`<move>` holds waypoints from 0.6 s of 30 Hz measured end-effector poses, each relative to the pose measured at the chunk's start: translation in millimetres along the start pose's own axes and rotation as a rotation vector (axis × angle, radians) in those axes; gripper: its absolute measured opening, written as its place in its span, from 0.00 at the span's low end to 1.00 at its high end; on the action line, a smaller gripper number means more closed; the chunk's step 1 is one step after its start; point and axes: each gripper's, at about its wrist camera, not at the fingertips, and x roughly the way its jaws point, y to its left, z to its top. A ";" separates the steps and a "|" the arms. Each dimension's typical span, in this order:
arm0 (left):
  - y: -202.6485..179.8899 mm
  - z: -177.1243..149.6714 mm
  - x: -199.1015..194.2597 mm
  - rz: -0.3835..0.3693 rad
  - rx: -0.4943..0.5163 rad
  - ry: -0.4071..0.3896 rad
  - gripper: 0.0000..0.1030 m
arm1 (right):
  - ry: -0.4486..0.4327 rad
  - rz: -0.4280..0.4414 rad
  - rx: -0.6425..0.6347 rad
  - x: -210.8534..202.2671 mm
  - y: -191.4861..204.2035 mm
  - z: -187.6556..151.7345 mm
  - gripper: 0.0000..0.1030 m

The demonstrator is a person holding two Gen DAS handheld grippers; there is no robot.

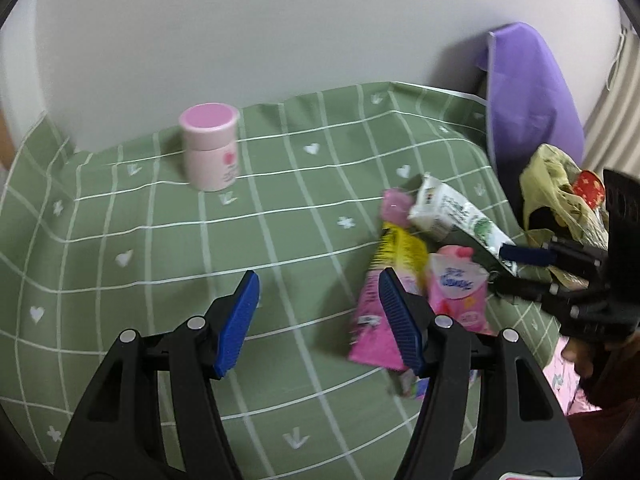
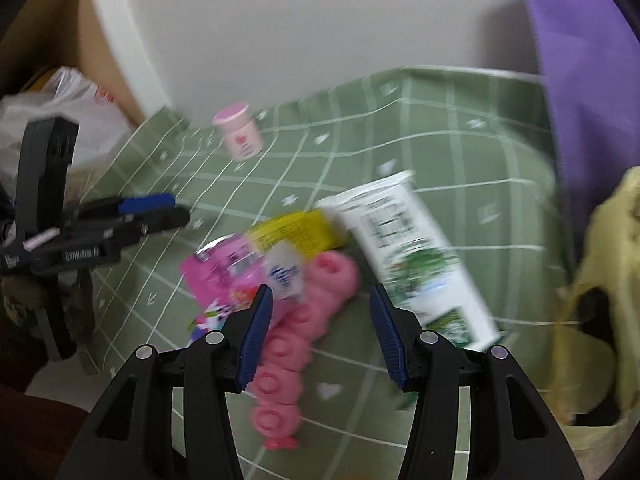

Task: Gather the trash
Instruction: 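Grasp the pink Kleenex tissue pack with the right gripper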

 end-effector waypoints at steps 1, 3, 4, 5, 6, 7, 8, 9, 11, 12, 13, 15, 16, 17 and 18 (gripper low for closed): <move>3.1 -0.5 -1.4 0.005 -0.004 -0.003 0.57 | 0.009 0.006 -0.011 4.8 5.0 -1.0 0.46; 9.8 -0.7 -3.6 0.014 -0.018 -0.008 0.57 | 0.032 0.013 -0.044 17.7 16.2 -1.9 0.46; 14.1 -0.8 -4.6 0.018 -0.032 -0.010 0.57 | 0.038 0.009 -0.056 21.0 19.1 -2.4 0.44; 17.9 -0.8 -5.5 0.019 -0.046 -0.012 0.57 | 0.043 0.001 -0.071 24.1 22.3 -2.9 0.42; 19.8 -0.8 -6.1 0.019 -0.054 -0.013 0.57 | 0.037 -0.032 -0.100 26.6 27.0 -2.9 0.38; 21.7 -0.4 -6.9 0.020 -0.060 -0.015 0.57 | 0.034 -0.059 -0.128 28.2 31.4 -2.8 0.34; 22.3 0.3 -6.9 0.020 -0.060 -0.015 0.57 | 0.035 -0.078 -0.151 29.3 34.4 -2.8 0.32; 22.5 1.0 -6.7 0.020 -0.058 -0.015 0.57 | 0.035 -0.089 -0.160 29.8 34.8 -2.9 0.25; 22.6 2.3 -5.3 0.016 -0.054 -0.012 0.57 | 0.035 -0.096 -0.164 29.6 34.2 -2.4 0.21; 22.5 2.6 -4.4 0.014 -0.052 -0.011 0.57 | 0.033 -0.092 -0.162 28.2 32.4 -2.4 0.18; 21.3 2.9 -3.7 0.013 -0.047 -0.009 0.57 | 0.025 -0.088 -0.158 25.7 31.1 -2.3 0.12; 18.1 3.7 -3.1 0.010 -0.037 -0.008 0.57 | 0.017 -0.047 -0.134 20.6 26.4 -0.9 0.06; 16.4 3.4 -3.9 0.008 -0.036 -0.010 0.57 | 0.010 -0.037 -0.123 18.5 24.7 0.2 0.06; 14.5 4.0 -4.4 0.001 -0.032 -0.013 0.57 | -0.001 -0.040 -0.119 15.2 23.5 1.0 0.06; 12.8 4.5 -4.1 -0.008 -0.029 -0.017 0.57 | -0.012 -0.040 -0.114 10.2 20.9 1.6 0.06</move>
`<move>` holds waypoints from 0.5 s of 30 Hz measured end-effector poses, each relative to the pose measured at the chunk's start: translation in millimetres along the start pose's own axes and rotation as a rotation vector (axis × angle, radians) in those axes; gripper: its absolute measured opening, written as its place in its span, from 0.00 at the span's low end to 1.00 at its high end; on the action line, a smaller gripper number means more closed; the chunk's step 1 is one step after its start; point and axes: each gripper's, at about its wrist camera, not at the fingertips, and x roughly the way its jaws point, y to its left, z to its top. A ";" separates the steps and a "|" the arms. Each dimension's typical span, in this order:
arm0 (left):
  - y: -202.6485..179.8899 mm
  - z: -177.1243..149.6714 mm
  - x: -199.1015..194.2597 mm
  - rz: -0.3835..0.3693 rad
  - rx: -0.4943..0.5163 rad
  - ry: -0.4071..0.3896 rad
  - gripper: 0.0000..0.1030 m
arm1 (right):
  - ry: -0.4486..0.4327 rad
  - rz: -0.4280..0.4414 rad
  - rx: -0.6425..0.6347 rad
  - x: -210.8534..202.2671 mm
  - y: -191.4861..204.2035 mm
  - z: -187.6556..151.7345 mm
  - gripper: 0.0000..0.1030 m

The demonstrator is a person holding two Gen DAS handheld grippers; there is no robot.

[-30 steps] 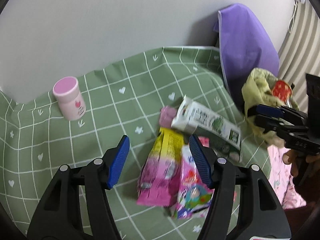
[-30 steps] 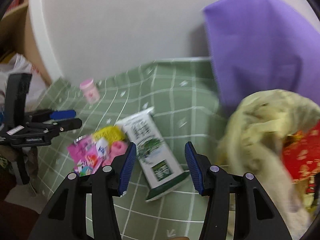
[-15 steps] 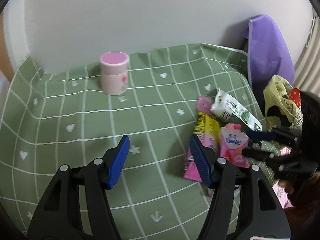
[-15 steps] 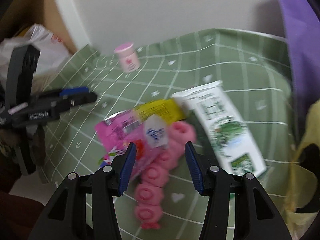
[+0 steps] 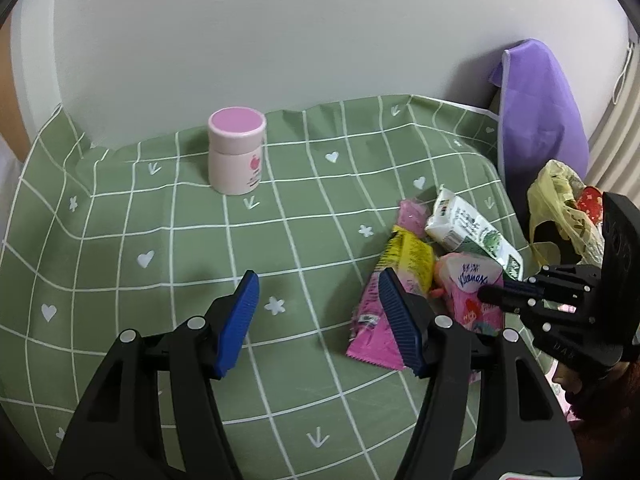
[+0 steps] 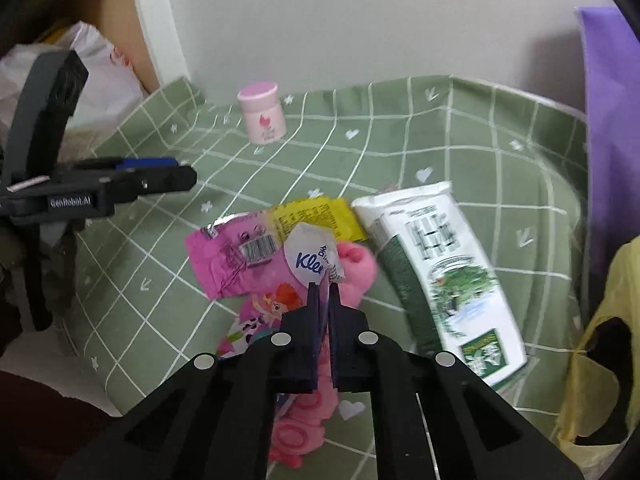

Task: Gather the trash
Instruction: 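Grasp the pink Kleenex tissue pack with the right gripper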

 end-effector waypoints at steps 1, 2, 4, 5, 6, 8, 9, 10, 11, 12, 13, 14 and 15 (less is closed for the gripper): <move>-0.8 0.3 0.9 -0.008 0.001 0.000 0.57 | -0.010 -0.002 0.008 -4.8 -2.5 0.2 0.06; -2.2 0.0 2.2 -0.016 0.000 0.002 0.57 | -0.026 -0.006 0.019 -11.5 -7.3 -0.1 0.06; -6.7 -0.9 7.8 -0.035 0.007 0.015 0.57 | -0.046 -0.016 0.043 -20.8 -14.6 -1.1 0.06; -10.0 -1.9 11.4 -0.042 0.015 0.025 0.57 | -0.055 -0.022 0.060 -25.1 -20.3 -2.0 0.06; -13.2 -3.0 14.5 -0.045 0.022 0.034 0.57 | -0.063 -0.035 0.080 -29.3 -27.0 -3.2 0.06; -22.2 -5.3 24.6 -0.044 0.048 0.060 0.57 | -0.076 -0.075 0.114 -37.5 -41.1 -7.2 0.06; -25.9 -4.7 28.4 -0.042 0.060 0.069 0.57 | -0.076 -0.089 0.126 -39.7 -47.4 -9.2 0.06; -32.1 -3.8 33.7 -0.041 0.076 0.081 0.57 | -0.075 -0.106 0.138 -42.0 -52.1 -11.1 0.06; -36.6 -2.6 37.2 -0.038 0.088 0.089 0.57 | -0.074 -0.127 0.146 -44.8 -56.7 -13.7 0.06; -38.5 -1.9 39.0 -0.034 0.095 0.093 0.57 | -0.074 -0.148 0.157 -48.1 -62.3 -17.0 0.06; -43.4 -1.0 42.7 -0.028 0.107 0.100 0.57 | -0.074 -0.158 0.169 -51.1 -67.2 -19.7 0.06; -46.2 0.0 45.0 -0.025 0.116 0.105 0.57 | -0.074 -0.166 0.179 -53.2 -69.8 -22.0 0.06; -48.7 0.9 47.2 -0.025 0.122 0.110 0.57 | -0.075 -0.180 0.191 -56.2 -73.5 -25.0 0.06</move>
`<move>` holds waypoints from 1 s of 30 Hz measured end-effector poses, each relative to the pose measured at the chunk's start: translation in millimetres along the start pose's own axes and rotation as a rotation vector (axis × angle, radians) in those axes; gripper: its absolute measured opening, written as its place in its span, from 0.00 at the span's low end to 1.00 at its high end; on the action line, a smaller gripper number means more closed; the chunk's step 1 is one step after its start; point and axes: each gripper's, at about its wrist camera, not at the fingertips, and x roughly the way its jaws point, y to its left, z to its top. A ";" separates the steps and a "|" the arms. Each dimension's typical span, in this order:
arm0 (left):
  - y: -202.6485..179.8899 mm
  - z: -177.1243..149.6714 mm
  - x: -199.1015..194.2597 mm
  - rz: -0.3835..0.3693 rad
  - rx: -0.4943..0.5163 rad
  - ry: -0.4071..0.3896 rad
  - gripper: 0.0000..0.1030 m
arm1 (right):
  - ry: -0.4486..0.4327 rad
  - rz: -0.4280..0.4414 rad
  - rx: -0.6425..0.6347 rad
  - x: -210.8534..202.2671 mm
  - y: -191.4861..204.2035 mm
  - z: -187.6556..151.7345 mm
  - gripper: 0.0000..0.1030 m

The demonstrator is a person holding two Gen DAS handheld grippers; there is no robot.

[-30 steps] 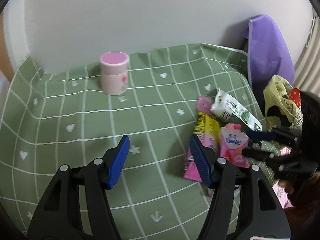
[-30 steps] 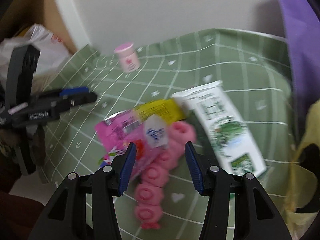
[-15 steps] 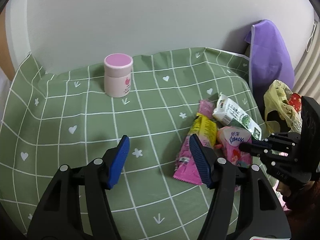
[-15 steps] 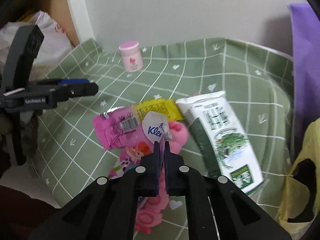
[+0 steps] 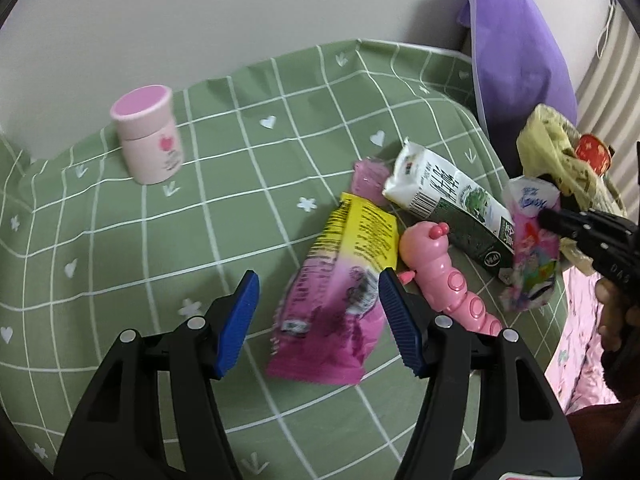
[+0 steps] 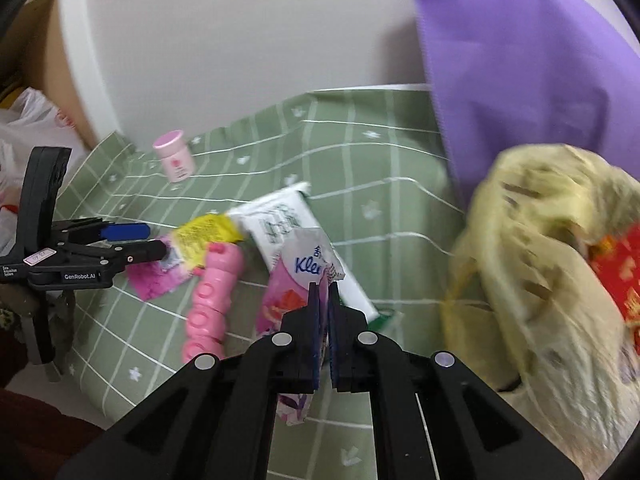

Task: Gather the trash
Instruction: 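Grasp the pink Kleenex tissue pack with the right gripper, then grasp the yellow-and-pink snack wrapper with the left gripper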

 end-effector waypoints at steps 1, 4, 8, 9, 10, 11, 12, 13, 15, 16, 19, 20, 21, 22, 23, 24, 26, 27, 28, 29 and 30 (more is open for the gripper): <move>-2.7 1.7 2.0 -0.005 0.005 0.005 0.57 | 0.000 -0.007 0.006 -1.2 -3.5 -1.3 0.06; -9.1 5.0 4.7 -0.015 0.023 0.013 0.57 | 0.002 -0.018 0.024 -5.1 -10.2 -6.4 0.06; -12.7 6.6 11.0 0.002 0.037 0.039 0.57 | 0.007 -0.008 0.025 -6.9 -10.6 -10.7 0.06; -12.3 6.5 11.7 0.009 0.036 0.041 0.57 | 0.007 -0.002 0.022 -6.7 -10.1 -11.0 0.06; -11.2 6.6 12.4 0.020 0.036 0.043 0.57 | 0.009 0.010 0.022 -6.4 -8.8 -11.2 0.06; -10.0 6.3 12.1 0.029 0.035 0.041 0.57 | 0.010 0.019 0.022 -6.1 -7.2 -11.5 0.06; -8.1 6.1 11.3 0.042 0.034 0.037 0.57 | 0.013 0.031 0.020 -5.2 -4.1 -11.5 0.06; -6.3 5.7 10.5 0.053 0.032 0.035 0.57 | 0.017 0.040 0.014 -3.6 -1.2 -11.4 0.06; 0.2 5.1 8.5 0.075 0.021 0.032 0.57 | 0.024 0.054 -0.002 0.2 6.4 -11.6 0.06; 4.9 4.7 7.3 0.084 0.010 0.031 0.57 | 0.028 0.060 -0.009 2.0 9.5 -11.9 0.06; 18.2 2.7 3.2 0.108 -0.020 0.031 0.57 | 0.039 0.073 -0.028 8.1 17.4 -12.9 0.06; 21.3 1.8 1.5 0.110 -0.028 0.030 0.57 | 0.040 0.076 -0.030 9.5 18.6 -13.1 0.06; 24.3 1.1 -1.1 0.102 -0.037 0.028 0.57 | 0.041 0.079 -0.029 11.1 19.6 -12.8 0.06; 27.9 0.3 -4.9 0.065 -0.050 0.025 0.57 | 0.041 0.079 -0.027 11.8 19.7 -12.8 0.06; 29.3 0.0 -7.7 0.031 -0.058 0.023 0.57 | 0.041 0.078 -0.025 12.3 19.6 -12.6 0.06; 29.3 0.2 -10.3 0.000 -0.061 0.020 0.57 | 0.041 0.078 -0.025 13.0 18.5 -12.6 0.06; 24.7 4.6 -13.2 -0.026 -0.022 0.017 0.57 | 0.041 0.077 -0.021 12.8 17.4 -13.4 0.06; 21.2 8.4 -12.0 -0.018 0.005 0.019 0.57 | 0.041 0.076 -0.021 13.0 16.9 -13.5 0.06; 18.2 11.1 -9.5 -0.009 0.019 0.022 0.57 | 0.040 0.074 -0.019 13.0 16.9 -13.7 0.06; 15.2 15.2 -5.1 -0.003 0.032 0.030 0.57 | 0.038 0.075 -0.018 11.9 16.7 -14.4 0.06; 12.9 18.4 -1.1 0.003 0.041 0.038 0.57 | 0.036 0.075 -0.019 10.3 15.8 -15.6 0.06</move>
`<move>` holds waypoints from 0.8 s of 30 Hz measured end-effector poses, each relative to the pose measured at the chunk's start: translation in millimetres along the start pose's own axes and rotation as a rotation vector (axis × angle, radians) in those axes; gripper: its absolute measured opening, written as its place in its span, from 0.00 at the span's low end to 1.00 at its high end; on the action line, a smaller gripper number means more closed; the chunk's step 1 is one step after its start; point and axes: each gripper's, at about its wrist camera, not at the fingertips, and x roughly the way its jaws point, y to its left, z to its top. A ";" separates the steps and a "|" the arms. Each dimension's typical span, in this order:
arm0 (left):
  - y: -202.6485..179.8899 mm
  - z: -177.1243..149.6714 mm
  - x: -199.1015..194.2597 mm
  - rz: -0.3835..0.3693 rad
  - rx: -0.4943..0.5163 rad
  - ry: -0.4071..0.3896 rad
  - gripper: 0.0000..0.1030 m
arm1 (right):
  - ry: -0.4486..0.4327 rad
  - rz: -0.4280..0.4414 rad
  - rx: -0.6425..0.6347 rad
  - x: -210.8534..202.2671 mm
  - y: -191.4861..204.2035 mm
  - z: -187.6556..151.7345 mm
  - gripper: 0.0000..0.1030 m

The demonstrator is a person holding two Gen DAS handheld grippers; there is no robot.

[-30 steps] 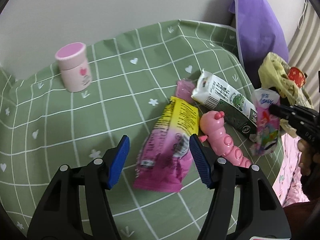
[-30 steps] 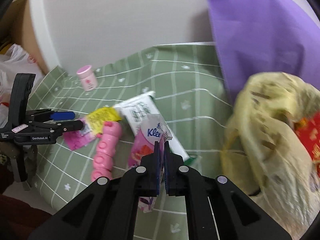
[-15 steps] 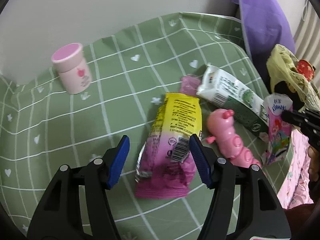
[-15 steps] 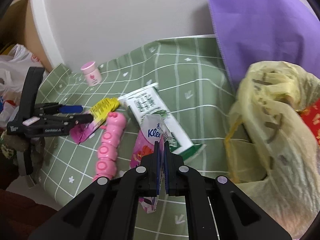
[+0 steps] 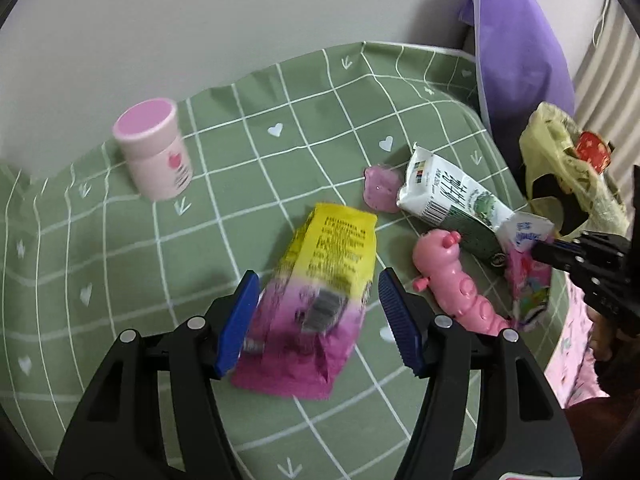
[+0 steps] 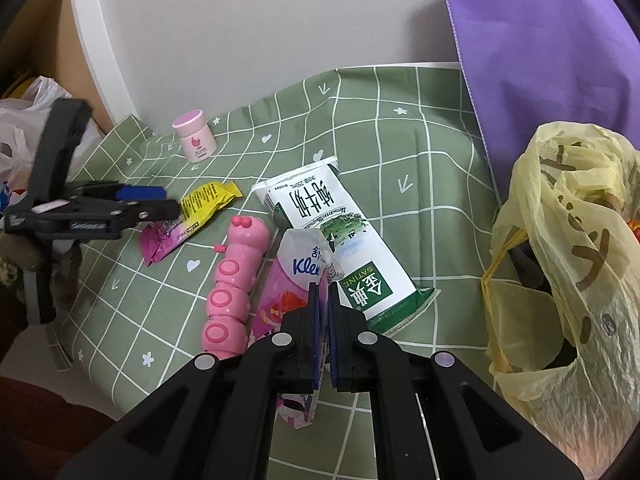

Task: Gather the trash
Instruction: 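Grasp the yellow-and-pink snack wrapper with the left gripper, then carry the tissue pack and yellow-pink wrapper toward the yellow bag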

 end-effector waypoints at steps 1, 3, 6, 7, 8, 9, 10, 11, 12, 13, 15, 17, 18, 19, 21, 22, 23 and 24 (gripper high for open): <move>-1.7 4.8 5.6 0.012 0.013 0.013 0.57 | -0.002 -0.002 -0.001 -0.8 0.2 -0.4 0.06; -4.4 11.9 15.8 0.033 0.035 0.038 0.57 | -0.006 -0.008 -0.001 -2.9 0.6 -1.4 0.06; -7.1 20.4 32.7 0.049 0.057 0.092 0.52 | -0.011 -0.016 0.009 -7.2 -1.0 -3.9 0.06; -7.6 22.3 39.2 0.042 0.057 0.120 0.42 | -0.013 -0.019 0.012 -8.5 -1.7 -4.7 0.06; -7.7 23.3 42.5 0.028 0.053 0.132 0.41 | -0.015 -0.021 0.017 -10.1 -2.4 -5.6 0.06; -7.8 24.0 42.9 0.017 0.047 0.130 0.36 | -0.018 -0.024 0.018 -11.7 -3.4 -6.2 0.06; -8.4 24.5 41.3 0.005 0.044 0.125 0.29 | -0.022 -0.028 0.019 -13.6 -3.7 -6.2 0.06; -9.2 24.8 38.0 0.005 0.045 0.113 0.24 | -0.028 -0.033 0.022 -16.0 -4.3 -5.9 0.06; -10.1 24.8 33.8 0.007 0.044 0.099 0.21 | -0.034 -0.038 0.026 -19.4 -4.4 -5.9 0.06; -10.7 24.8 26.8 0.002 0.039 0.077 0.20 | -0.042 -0.041 0.030 -22.0 -5.3 -5.2 0.06; -11.3 24.2 11.9 -0.013 0.022 0.032 0.20 | -0.061 -0.049 0.033 -28.3 -7.2 -1.4 0.06; -11.2 27.1 -5.5 -0.037 0.002 -0.025 0.20 | -0.082 -0.059 0.031 -35.4 -8.5 4.6 0.06; -11.9 30.0 -12.9 -0.042 -0.004 -0.050 0.20 | -0.088 -0.066 0.028 -37.7 -9.3 8.0 0.06; -12.5 32.0 -18.0 -0.047 -0.007 -0.067 0.20 | -0.098 -0.075 0.023 -41.6 -10.0 11.7 0.06; -16.2 40.9 -29.2 -0.058 -0.011 -0.110 0.20 | -0.119 -0.095 0.016 -49.3 -13.3 19.3 0.06; -19.9 48.8 -35.8 -0.066 -0.010 -0.139 0.20 | -0.133 -0.108 0.017 -54.8 -16.1 23.8 0.06; -23.9 56.1 -39.6 -0.072 -0.009 -0.161 0.20 | -0.141 -0.116 0.019 -58.2 -18.7 26.7 0.06; -29.6 63.1 -46.1 -0.081 -0.007 -0.185 0.20 | -0.158 -0.131 0.024 -64.9 -22.7 31.9 0.06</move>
